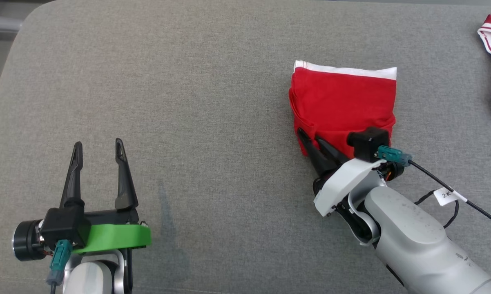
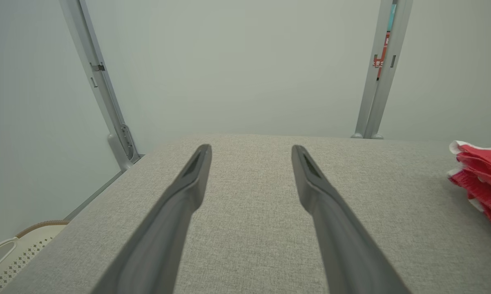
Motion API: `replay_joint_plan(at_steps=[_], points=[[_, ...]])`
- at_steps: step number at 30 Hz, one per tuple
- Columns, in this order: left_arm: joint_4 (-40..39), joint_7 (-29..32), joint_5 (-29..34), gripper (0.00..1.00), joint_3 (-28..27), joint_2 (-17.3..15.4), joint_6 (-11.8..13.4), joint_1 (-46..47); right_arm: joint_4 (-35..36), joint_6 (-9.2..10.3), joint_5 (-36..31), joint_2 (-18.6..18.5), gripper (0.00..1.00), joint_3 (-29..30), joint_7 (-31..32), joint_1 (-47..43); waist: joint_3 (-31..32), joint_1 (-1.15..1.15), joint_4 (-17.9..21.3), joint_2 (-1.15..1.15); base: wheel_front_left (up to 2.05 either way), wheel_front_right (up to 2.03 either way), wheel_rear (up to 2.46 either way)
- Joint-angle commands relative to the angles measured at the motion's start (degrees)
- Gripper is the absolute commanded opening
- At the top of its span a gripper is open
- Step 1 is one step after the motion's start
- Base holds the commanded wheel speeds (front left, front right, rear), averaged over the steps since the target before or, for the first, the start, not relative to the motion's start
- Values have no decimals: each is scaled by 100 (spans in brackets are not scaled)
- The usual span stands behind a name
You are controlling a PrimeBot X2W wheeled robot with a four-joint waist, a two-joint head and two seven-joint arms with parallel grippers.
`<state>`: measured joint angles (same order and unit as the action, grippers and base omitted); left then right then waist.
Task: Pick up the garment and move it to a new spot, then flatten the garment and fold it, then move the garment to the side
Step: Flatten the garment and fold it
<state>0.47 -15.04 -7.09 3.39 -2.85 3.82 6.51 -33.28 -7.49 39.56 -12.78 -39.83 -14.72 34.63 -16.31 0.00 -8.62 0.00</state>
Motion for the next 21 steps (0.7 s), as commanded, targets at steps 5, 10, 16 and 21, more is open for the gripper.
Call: replay_joint_plan(at_steps=[5, 10, 16, 21], points=[[17, -14, 24, 100, -37, -12, 12, 64, 614, 1, -295, -230, 100, 262, -44, -162, 54, 0, 114, 0, 0, 0, 0], [14, -14, 53, 100, -44, -12, -21, 83, 1421, 1, -670, -590, 100, 984, -48, -478, 71, 0, 159, 0, 0, 0, 0], [22, -14, 40, 100, 10, -12, -42, 135, 1386, 1, -978, -689, 98, 1758, -47, -610, 18, 0, 96, 0, 0, 0, 0], [49, -14, 46, 100, 84, -12, -64, 164, 799, 1, -1199, -521, 0, 1855, -45, -443, -50, 0, -14, 0, 0, 0, 0]])
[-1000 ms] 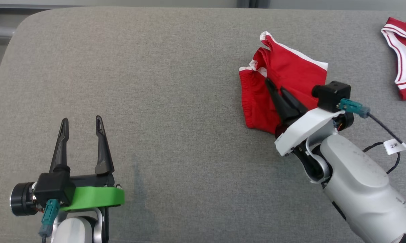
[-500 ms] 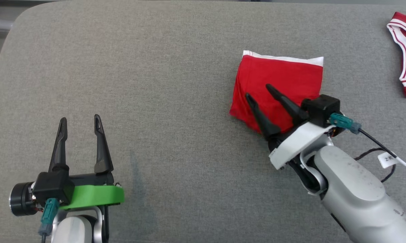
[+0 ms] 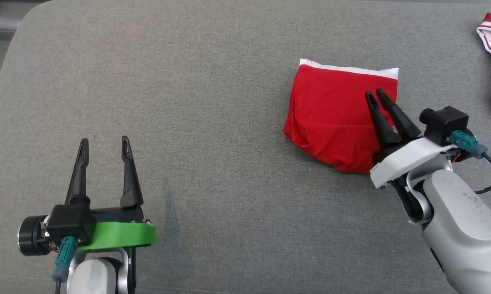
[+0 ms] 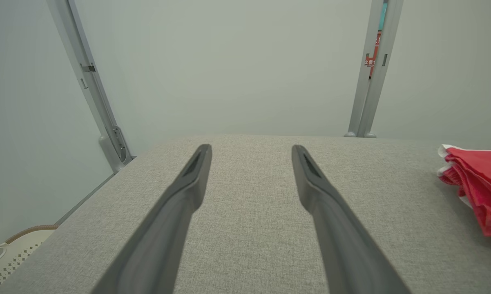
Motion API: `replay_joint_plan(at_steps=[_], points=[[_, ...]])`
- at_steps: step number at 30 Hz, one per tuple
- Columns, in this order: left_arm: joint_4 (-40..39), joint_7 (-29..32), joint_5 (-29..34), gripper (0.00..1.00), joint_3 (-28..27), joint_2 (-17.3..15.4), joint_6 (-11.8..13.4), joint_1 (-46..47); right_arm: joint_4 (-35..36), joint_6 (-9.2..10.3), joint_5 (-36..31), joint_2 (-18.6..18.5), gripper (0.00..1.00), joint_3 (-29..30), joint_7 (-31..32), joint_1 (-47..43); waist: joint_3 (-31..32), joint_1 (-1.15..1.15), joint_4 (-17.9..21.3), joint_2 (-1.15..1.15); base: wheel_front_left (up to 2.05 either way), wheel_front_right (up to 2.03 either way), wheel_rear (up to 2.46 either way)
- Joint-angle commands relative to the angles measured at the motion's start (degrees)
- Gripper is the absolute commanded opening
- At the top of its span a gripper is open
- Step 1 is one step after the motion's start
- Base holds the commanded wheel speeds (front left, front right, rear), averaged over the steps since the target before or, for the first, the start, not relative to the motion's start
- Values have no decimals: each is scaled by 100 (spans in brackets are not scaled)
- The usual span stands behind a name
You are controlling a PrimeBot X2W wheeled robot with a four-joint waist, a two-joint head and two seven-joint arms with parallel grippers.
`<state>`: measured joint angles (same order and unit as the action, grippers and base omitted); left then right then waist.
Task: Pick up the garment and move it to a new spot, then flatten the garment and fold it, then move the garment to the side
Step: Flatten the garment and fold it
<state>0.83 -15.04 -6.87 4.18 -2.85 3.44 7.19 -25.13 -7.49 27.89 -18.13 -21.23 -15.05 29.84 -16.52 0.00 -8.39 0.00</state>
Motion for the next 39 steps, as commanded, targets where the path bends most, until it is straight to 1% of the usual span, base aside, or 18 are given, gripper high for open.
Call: replay_joint_plan(at_steps=[1, 4, 5, 9, 13, 16, 18, 21, 23, 24, 27, 31, 35, 39], points=[[20, -13, 22, 100, 27, -12, -30, 108, -177, 1, -88, 79, 0, -48, -12, 75, -41, 0, -71, 0, 0, 0, 0], [41, -14, -2, 100, 84, -12, -22, 132, -512, 1, -211, 283, 0, -133, -13, 180, -73, 0, -161, 0, 0, 0, 0], [45, -14, -10, 100, 101, -12, -18, 146, -607, 1, -221, 401, 0, -176, -12, 199, -86, 0, -192, 0, 0, 0, 0], [48, -13, -38, 100, 165, -11, 15, 183, -830, 1, -452, 722, 0, -559, -13, 233, -138, 0, -285, 0, 0, 0, 0], [65, -14, -44, 100, 204, -12, 30, 207, -934, 1, -492, 1013, 0, -1012, -13, 245, -155, 0, -324, 0, 0, 0, 0], [104, -13, -33, 100, 212, -12, 30, 232, -921, 3, -513, 1098, 0, -1154, -13, 301, -129, 0, -296, 0, 0, 0, 0], [139, -14, 16, 100, 199, -11, 17, 232, -791, 2, -475, 1122, 0, -1103, -13, 303, -84, 0, -228, 0, 0, 0, 0], [214, -14, 88, 100, 143, -13, -34, 212, -426, 2, -477, 1024, 0, -869, -13, 167, 37, 0, -71, 0, 0, 0, 0], [264, -14, 141, 100, 70, -12, -69, 190, -95, 2, -568, 922, 78, -665, -13, 9, 142, 0, 68, 0, 0, 0, 0], [316, -14, 205, 100, -14, -14, -102, 147, 218, 2, -616, 839, 100, -428, -13, -170, 259, 0, 230, 0, 0, 0, 0], [378, -14, 258, 100, -112, -25, -161, 97, 624, 2, -689, 683, 100, 25, -13, -477, 404, 0, 474, 0, 0, 0, 0], [474, -14, 305, 100, -254, -45, -212, -30, 1027, 2, -815, 590, 100, 603, -13, -935, 626, 0, 742, 0, 0, 0, 0], [587, -14, 317, 100, -377, -51, -261, -169, 1301, 2, -957, 524, 100, 1085, -13, -1456, 826, 0, 873, 0, 0, 0, 0], [639, -14, 343, 100, -474, -67, -306, -356, 1535, 1, -1062, 552, 100, 1459, -14, -1959, 1013, 0, 933, 0, 0, 0, 0]])
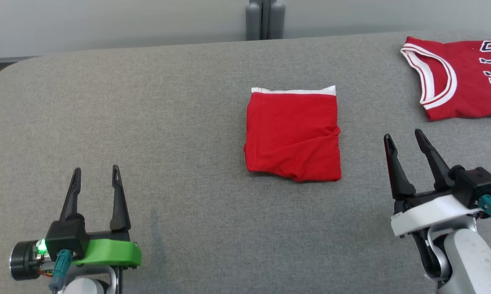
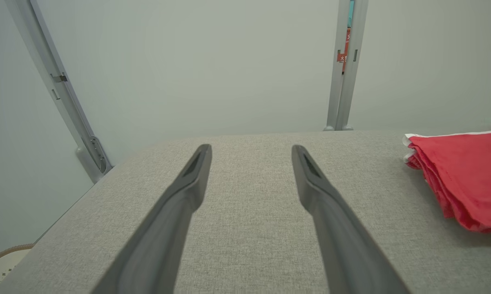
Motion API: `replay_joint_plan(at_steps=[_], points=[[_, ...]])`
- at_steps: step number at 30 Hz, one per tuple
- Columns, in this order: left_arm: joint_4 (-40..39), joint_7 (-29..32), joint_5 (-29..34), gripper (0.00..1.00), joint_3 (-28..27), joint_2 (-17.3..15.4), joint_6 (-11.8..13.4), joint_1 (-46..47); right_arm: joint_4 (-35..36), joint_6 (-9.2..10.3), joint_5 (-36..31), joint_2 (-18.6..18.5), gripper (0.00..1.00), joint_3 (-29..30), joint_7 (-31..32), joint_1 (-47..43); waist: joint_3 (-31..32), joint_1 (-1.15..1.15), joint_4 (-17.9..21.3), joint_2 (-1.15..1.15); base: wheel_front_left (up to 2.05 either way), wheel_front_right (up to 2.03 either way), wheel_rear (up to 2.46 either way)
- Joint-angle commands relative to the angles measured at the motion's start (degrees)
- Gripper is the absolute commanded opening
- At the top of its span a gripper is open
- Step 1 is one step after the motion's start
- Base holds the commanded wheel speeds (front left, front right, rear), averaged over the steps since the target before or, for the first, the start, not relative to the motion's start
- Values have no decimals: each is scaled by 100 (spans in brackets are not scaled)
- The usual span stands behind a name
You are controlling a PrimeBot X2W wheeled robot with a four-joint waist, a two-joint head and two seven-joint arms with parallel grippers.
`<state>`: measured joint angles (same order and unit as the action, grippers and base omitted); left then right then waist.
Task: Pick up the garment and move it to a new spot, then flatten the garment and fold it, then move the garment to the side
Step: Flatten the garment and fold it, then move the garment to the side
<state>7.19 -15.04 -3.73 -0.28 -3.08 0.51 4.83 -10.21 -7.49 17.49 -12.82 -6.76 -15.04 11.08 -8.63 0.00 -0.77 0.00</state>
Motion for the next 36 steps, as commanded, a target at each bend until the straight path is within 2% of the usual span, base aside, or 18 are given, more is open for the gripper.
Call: replay_joint_plan(at_steps=[1, 7, 15, 27, 36], points=[[-6, -14, 33, 100, -50, -48, -20, -165, 87, 2, -47, 34, 100, 66, -14, -170, 259, 0, 183, 0, 0, 0, 0], [-98, -13, 83, 100, -143, -67, -17, -524, 247, 2, -181, 185, 100, 262, -14, -660, 497, 0, 164, 0, 0, 0, 0], [-104, -14, 116, 100, -105, -83, -69, -789, 303, 2, -449, 481, 100, 606, 84, -1216, 701, 0, -57, 0, 0, 0, 0], [-368, 272, 68, 100, -66, -171, -42, -599, 829, 2, -643, 632, 100, 783, 645, -1329, 767, 0, -220, 0, 0, 0, 0], [-536, 422, 7, 100, -35, -200, 5, -569, 921, 2, -636, 673, 100, 790, 744, -1389, 697, 0, -242, 0, 0, 0, 0]])
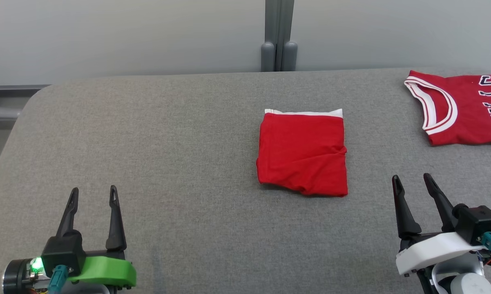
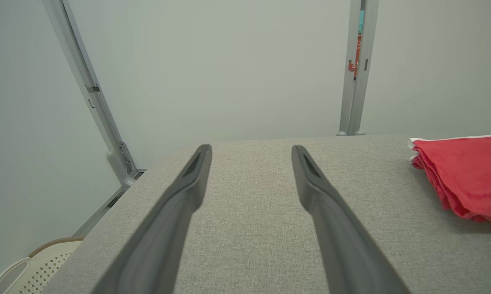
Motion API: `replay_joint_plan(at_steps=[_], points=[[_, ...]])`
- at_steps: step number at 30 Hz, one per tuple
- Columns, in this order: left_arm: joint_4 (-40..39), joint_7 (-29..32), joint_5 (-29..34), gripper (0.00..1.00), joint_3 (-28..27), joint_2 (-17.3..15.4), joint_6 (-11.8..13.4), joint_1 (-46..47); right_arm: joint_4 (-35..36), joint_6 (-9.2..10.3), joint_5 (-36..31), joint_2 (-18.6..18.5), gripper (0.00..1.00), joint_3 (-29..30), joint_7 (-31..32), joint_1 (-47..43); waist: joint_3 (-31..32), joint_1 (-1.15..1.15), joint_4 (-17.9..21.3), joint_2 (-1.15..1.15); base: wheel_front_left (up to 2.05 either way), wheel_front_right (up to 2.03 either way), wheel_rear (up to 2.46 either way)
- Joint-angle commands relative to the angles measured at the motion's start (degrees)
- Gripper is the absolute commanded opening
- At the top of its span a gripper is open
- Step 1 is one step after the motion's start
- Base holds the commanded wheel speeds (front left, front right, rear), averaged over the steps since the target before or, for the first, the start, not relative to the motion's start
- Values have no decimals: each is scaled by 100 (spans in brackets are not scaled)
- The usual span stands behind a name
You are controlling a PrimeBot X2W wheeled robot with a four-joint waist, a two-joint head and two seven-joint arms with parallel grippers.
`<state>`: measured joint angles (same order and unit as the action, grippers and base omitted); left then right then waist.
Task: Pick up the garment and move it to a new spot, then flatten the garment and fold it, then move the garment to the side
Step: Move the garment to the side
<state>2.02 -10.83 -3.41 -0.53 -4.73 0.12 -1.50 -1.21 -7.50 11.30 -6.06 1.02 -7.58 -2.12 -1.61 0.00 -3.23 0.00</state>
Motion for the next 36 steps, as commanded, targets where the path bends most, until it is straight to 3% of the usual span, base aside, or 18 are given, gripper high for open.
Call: replay_joint_plan(at_steps=[1, 10, 17, 26, 36], points=[[-13, 4, -36, 100, -11, -38, 45, 47, 17, 3, -12, -4, 100, 11, -4, -75, -14, 0, 9, 0, 0, 0, 0], [1, 82, -104, 100, -5, -53, 104, 55, -55, 3, -24, -53, 100, -63, 33, 97, -152, 0, -1, 0, 0, 0, 0], [-8, 12, -121, 100, 121, -7, 141, 326, -385, 3, -36, -331, 100, -442, 99, 1144, -556, 0, -112, 0, 0, 0, 0], [170, -219, -162, 100, 352, 76, 233, 792, -1652, 3, 106, -686, 100, -834, 156, 2795, -1230, 0, -335, 0, 0, 0, 0], [360, -373, -205, 100, 525, 115, 338, 1098, -3160, 3, 491, -723, 100, -1182, 41, 3353, -1634, 0, -481, 0, 0, 0, 0]])
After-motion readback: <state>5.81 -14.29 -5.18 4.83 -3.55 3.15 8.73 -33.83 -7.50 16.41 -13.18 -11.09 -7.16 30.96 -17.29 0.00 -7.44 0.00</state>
